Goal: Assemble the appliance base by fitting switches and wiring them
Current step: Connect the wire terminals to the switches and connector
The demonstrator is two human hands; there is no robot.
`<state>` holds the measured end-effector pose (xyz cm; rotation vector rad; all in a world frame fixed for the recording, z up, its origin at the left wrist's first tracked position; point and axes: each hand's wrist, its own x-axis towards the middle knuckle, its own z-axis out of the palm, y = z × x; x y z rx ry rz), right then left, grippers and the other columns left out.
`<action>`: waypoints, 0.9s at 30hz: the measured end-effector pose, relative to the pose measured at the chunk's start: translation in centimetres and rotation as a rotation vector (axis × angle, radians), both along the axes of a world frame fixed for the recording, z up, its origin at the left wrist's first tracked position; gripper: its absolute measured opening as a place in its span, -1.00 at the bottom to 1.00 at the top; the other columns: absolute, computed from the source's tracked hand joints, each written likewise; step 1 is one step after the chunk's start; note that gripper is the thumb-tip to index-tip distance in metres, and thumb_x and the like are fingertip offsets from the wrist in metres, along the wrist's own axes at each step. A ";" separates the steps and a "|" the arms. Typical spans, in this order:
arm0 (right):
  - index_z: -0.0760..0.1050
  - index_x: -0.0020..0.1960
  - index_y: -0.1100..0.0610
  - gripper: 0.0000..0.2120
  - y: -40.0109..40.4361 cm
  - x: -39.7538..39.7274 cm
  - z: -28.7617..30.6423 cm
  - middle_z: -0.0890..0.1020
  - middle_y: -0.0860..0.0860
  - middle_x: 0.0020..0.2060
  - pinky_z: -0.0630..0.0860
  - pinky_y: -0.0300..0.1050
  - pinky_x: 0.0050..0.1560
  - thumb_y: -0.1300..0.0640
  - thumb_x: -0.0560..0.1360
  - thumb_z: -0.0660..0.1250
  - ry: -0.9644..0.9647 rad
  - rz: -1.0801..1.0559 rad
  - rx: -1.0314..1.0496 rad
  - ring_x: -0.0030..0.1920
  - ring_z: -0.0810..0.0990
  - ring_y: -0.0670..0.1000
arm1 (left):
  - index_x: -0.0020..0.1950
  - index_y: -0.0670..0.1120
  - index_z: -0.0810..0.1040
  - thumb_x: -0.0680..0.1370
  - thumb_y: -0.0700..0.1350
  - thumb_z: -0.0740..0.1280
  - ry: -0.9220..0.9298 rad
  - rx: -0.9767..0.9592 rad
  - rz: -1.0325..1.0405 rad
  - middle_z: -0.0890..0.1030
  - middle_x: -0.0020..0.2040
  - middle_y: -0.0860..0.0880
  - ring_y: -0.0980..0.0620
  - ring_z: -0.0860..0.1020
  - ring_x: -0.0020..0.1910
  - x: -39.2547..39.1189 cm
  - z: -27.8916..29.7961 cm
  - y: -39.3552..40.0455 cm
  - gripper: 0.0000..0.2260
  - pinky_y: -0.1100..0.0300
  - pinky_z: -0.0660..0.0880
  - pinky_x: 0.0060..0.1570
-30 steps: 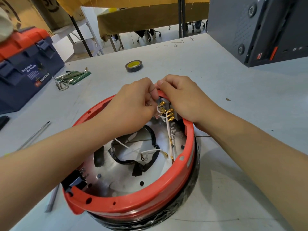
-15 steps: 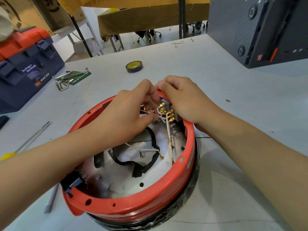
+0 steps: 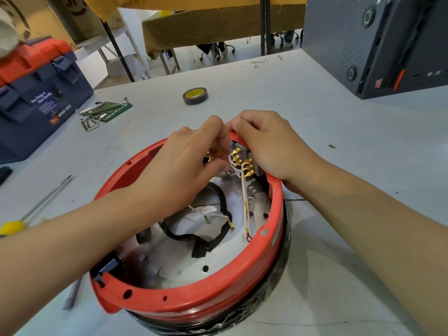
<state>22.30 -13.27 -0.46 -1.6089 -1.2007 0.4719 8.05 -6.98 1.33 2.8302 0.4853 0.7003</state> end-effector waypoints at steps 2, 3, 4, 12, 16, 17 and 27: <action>0.63 0.04 0.13 -0.72 -0.1 0.0 0.0 0.64 -0.03 -0.13 0.42 -0.33 -0.12 0.14 0.61 0.13 -0.021 -0.008 0.003 -0.14 0.55 -0.09 | -0.08 0.06 0.31 0.43 -0.22 0.43 -0.004 -0.005 0.001 0.63 -0.19 0.02 -0.05 0.55 -0.20 0.0 0.0 0.0 -0.67 0.14 0.44 -0.20; 0.64 0.03 0.12 -0.72 -0.1 0.0 0.0 0.64 -0.03 -0.15 0.41 -0.35 -0.14 0.14 0.60 0.14 -0.031 -0.017 0.009 -0.16 0.54 -0.11 | -0.08 0.06 0.31 0.43 -0.22 0.44 -0.002 -0.005 0.002 0.63 -0.20 0.02 -0.03 0.55 -0.20 0.1 -0.1 0.1 -0.67 0.23 0.42 -0.18; 0.64 0.02 0.12 -0.72 -0.1 0.0 0.0 0.65 -0.03 -0.15 0.43 -0.32 -0.13 0.14 0.60 0.14 -0.037 -0.032 0.018 -0.16 0.55 -0.10 | -0.08 0.06 0.31 0.43 -0.22 0.44 0.002 0.000 0.001 0.63 -0.20 0.03 -0.01 0.54 -0.21 0.0 -0.1 0.1 -0.67 0.31 0.39 -0.18; 0.62 -0.17 0.18 -0.69 -0.2 0.1 -0.4 0.60 -0.03 -0.35 0.35 -0.44 -0.36 0.11 0.59 0.18 -0.091 -0.198 0.088 -0.39 0.48 -0.20 | -0.09 0.05 0.31 0.41 -0.21 0.47 0.014 0.005 0.008 0.63 -0.20 0.01 -0.04 0.57 -0.19 0.0 -0.1 0.0 -0.66 0.27 0.41 -0.17; 0.61 -0.21 0.23 -0.67 -0.4 0.0 -0.3 0.62 0.08 -0.35 0.43 -0.14 -0.25 0.11 0.59 0.18 -0.134 -0.228 0.099 -0.31 0.55 -0.01 | -0.10 0.06 0.32 0.41 -0.21 0.47 0.017 -0.003 0.006 0.61 -0.21 0.03 -0.01 0.57 -0.20 0.0 -0.1 0.1 -0.66 0.35 0.38 -0.14; 0.61 -0.21 0.23 -0.66 -0.5 0.0 -0.3 0.63 0.11 -0.34 0.43 -0.07 -0.20 0.11 0.59 0.18 -0.137 -0.234 0.101 -0.29 0.57 0.03 | -0.11 0.06 0.32 0.41 -0.21 0.46 0.019 -0.008 0.006 0.61 -0.22 0.05 0.01 0.57 -0.20 0.0 -0.1 0.1 -0.66 0.38 0.35 -0.12; 0.63 -0.16 0.17 -0.68 -0.9 -0.3 0.2 0.64 0.06 -0.30 0.52 -0.03 -0.14 0.06 0.60 0.18 -0.180 -0.284 0.092 -0.25 0.58 0.04 | -0.13 0.06 0.32 0.42 -0.26 0.44 -0.006 -0.023 0.003 0.58 -0.25 0.06 -0.04 0.56 -0.18 0.2 -0.1 0.1 -0.67 0.24 0.40 -0.17</action>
